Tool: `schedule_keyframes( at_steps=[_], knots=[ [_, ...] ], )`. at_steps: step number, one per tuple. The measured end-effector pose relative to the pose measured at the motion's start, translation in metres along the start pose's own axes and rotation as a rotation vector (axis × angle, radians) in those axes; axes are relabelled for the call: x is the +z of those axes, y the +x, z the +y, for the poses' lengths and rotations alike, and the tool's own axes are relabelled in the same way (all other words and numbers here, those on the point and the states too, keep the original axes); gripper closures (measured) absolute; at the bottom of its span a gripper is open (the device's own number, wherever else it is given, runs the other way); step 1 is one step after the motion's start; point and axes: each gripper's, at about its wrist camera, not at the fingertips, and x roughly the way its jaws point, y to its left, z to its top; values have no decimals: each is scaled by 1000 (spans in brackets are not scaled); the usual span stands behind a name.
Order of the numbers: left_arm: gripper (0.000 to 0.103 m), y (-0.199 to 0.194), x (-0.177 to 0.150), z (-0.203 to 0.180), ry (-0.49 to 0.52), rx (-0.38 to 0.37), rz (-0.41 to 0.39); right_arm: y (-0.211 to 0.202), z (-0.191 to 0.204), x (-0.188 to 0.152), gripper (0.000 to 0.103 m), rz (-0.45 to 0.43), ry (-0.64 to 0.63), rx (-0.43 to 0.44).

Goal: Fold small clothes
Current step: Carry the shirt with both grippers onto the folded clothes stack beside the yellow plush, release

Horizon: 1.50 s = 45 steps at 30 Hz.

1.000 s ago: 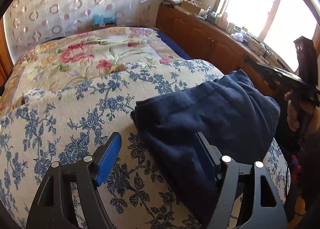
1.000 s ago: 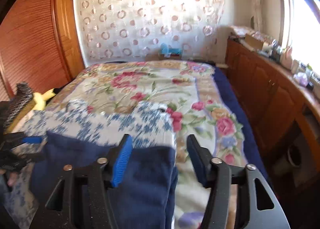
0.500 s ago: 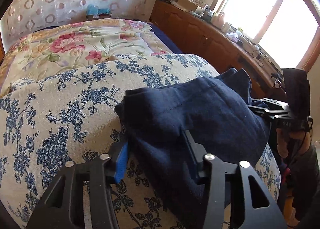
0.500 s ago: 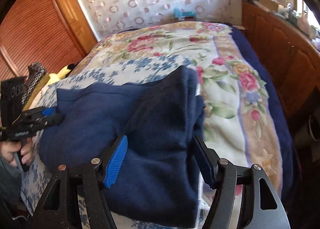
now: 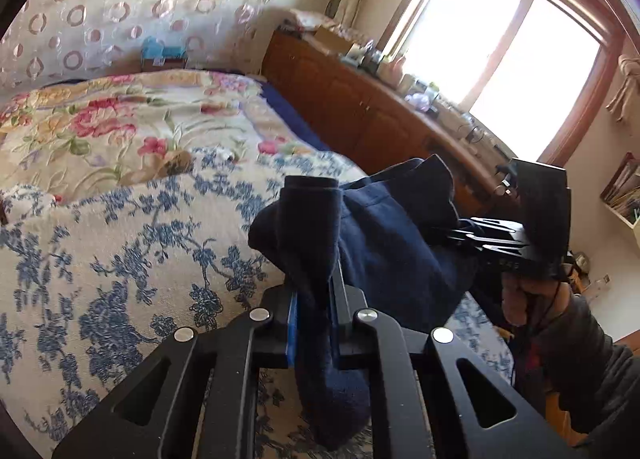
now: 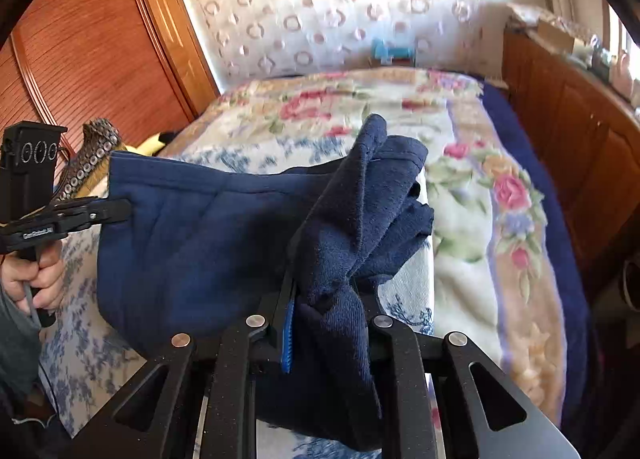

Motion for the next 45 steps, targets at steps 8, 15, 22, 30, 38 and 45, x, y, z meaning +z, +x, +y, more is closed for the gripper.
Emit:
schedule_keyframes(
  at_steps=[8,15,22,30,38,45],
  knots=[
    [91,-93,1,11,9,38,-154,-24,49,30,85,-103,-100,59],
    [91,-192,-18,56,-17,203,-273,0,136,79,85,-162,-264,171],
    [91,-284,-44,112,-109,375,-384,56,236,144,85,-198,-391,299],
    [91,-331,-84,180,-278,489,-459,158,344,212,86,-133,-533,388],
    [91,-310,-112,238,-387,551,-379,270,391,233,85,-25,-619,349],
    [87,-316,-119,229,-381,620,-362,297,406,253,58,-101,-543,242]
  ],
)
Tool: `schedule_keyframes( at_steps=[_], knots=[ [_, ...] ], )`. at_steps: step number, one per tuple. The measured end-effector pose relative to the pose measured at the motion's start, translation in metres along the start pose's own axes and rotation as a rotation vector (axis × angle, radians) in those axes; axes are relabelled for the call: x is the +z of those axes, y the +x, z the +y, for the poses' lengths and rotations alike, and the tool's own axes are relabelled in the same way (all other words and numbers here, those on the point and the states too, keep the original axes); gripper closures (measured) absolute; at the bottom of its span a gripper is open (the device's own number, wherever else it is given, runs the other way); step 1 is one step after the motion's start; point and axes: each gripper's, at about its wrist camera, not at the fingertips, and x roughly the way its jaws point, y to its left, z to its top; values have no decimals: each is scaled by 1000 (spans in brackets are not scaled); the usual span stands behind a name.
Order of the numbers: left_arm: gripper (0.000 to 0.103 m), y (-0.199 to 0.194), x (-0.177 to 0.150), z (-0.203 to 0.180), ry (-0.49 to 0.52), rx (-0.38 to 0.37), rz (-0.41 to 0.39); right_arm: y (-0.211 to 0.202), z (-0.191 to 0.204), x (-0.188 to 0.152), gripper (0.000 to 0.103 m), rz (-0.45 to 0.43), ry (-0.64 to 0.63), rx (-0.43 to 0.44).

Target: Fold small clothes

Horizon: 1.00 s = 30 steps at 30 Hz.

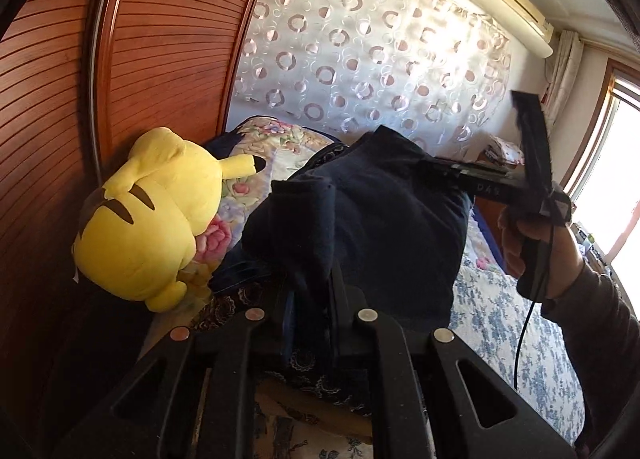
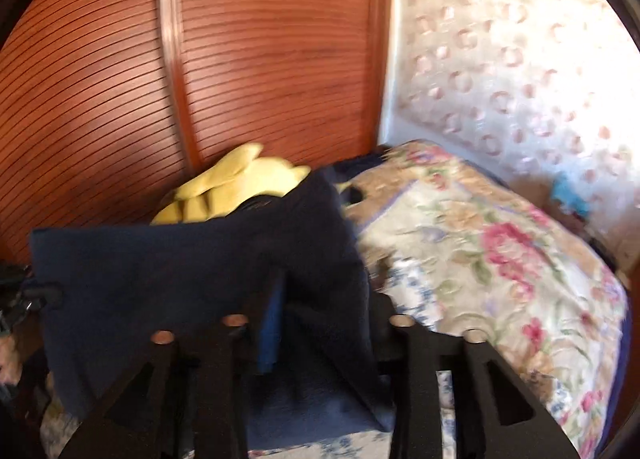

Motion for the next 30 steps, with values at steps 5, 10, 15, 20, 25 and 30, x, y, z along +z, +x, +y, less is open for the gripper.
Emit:
schedule_keyframes(
  at_steps=[5,10,15,20,25,30],
  knots=[
    [55,-6,1,-2,55,39,-38,-25,6,-6,56,-102,41,-14],
    [21,-18,-1,-12,120,67,-85,-28,21,-25,56,-127,23,57],
    [19,-18,-8,-21,152,57,-72,-13,10,-37,56,-47,13,29],
    [19,-16,-10,-32,172,65,-56,-16,2,-27,52,-53,45,32],
    [19,-16,-13,-45,199,68,-56,-35,10,-31,50,-65,42,26],
    [19,-18,-14,-56,212,60,-57,-62,19,-48,49,-80,42,28]
  ],
)
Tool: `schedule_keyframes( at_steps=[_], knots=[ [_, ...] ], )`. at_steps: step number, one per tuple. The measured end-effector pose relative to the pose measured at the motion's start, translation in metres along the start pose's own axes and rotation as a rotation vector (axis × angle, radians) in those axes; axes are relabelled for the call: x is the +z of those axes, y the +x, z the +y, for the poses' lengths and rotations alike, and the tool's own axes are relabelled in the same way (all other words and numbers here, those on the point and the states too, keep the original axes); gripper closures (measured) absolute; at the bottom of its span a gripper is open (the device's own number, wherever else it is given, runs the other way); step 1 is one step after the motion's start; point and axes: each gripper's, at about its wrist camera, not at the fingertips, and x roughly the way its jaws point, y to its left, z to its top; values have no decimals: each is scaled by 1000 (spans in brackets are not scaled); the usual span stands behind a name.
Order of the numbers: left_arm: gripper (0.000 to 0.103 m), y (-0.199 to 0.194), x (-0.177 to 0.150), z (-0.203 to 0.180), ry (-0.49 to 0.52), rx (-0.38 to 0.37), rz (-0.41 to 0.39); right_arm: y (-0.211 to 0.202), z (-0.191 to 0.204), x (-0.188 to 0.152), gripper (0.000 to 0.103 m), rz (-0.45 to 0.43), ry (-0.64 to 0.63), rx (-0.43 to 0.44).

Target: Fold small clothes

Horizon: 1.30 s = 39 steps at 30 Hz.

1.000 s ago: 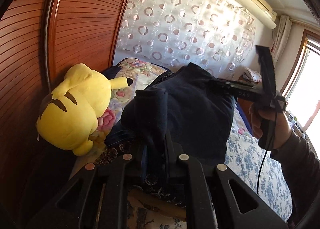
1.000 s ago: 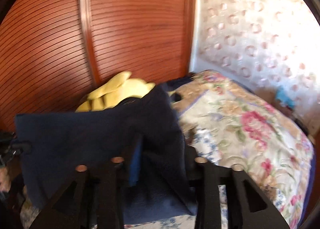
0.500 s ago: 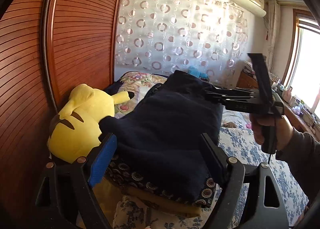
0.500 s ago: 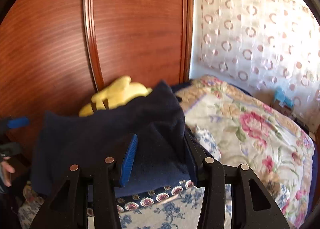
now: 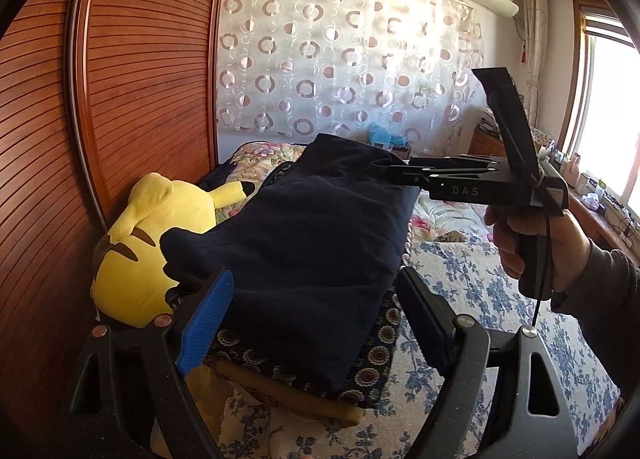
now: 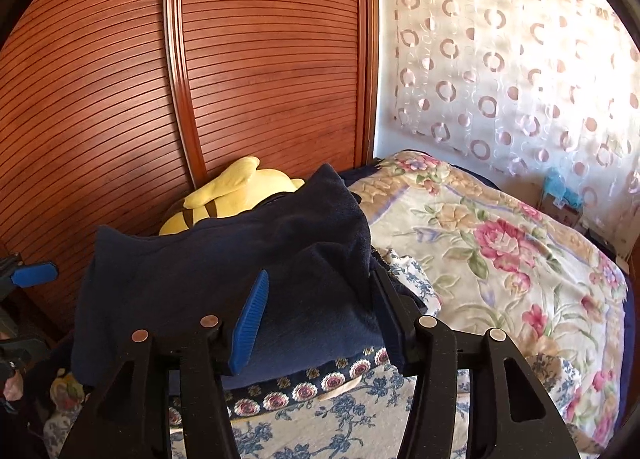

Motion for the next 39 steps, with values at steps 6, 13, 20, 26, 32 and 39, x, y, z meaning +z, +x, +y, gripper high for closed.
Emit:
schedule_keyframes(
  at_steps=[6,13,20,26,32,39],
  knots=[
    [19,-5,2,-24,33,-20,-4,-42,4,-17,48,-39,27,-8],
    [19,-23,0,-66,81,-63,-28,-120,2,-69,47,-85,110,-64],
    [19,-47,-8,-112,143,-100,-48,-213,15,-122,43,-140,171,-155],
    [19,-67,-15,-150,175,-113,-64,-294,34,-163,35,-208,226,-266],
    [19,-85,-22,-183,195,-103,-96,-358,61,-200,25,-248,268,-366],
    [19,-98,-32,-207,187,-64,-117,-398,90,-224,24,-271,332,-484]
  ],
)
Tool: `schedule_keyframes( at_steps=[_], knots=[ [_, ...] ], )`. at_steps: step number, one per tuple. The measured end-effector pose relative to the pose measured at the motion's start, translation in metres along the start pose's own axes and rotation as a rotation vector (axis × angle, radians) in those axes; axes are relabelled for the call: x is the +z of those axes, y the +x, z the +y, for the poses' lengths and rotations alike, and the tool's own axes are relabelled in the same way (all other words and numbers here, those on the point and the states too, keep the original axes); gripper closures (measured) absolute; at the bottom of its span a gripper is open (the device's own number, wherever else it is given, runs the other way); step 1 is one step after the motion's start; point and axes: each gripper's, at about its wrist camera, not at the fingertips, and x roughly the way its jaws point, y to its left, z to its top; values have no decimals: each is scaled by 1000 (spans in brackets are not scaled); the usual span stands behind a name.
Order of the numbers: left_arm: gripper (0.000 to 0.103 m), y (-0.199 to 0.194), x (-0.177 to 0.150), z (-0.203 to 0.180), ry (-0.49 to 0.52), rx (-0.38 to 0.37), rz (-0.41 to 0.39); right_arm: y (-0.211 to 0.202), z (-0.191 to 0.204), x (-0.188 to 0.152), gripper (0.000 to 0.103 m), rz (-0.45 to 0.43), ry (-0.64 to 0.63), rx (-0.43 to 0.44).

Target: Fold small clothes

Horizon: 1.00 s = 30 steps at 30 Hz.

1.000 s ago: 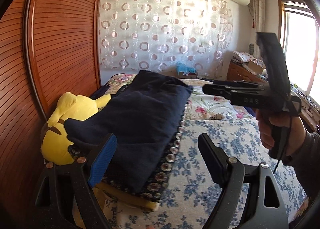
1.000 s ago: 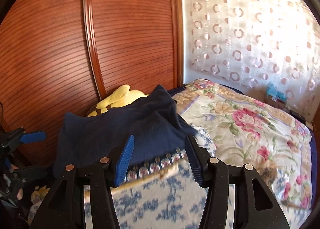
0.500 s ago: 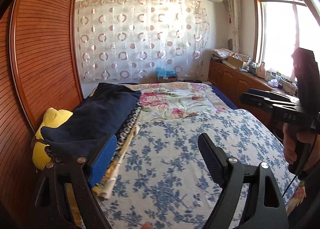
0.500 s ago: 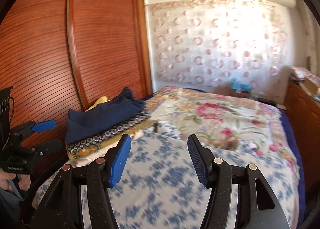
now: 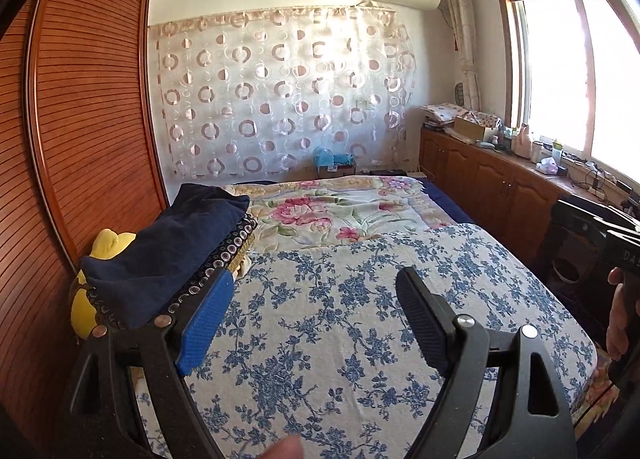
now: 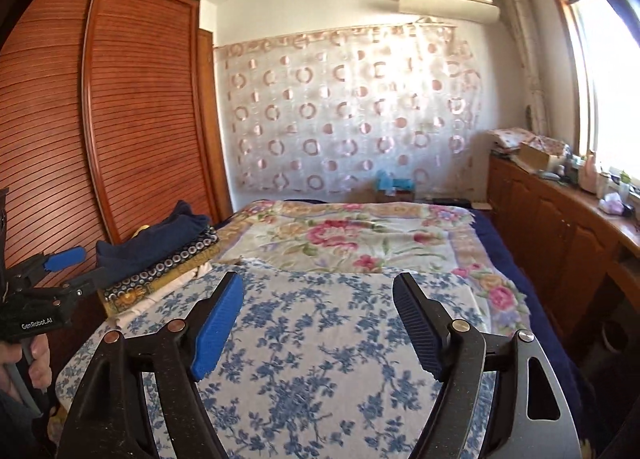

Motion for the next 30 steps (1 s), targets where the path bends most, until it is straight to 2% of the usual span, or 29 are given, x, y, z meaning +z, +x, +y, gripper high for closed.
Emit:
schedule_keyframes(
  at_steps=[8,30],
  knots=[
    [19,-12,-2,-9,-5,-1,-16,-26,16,-6,24,-10,12,-30],
    [19,-19,-3,-10,-16,10,-20,-15,2,-13,24,-14,7,-35]
  ],
)
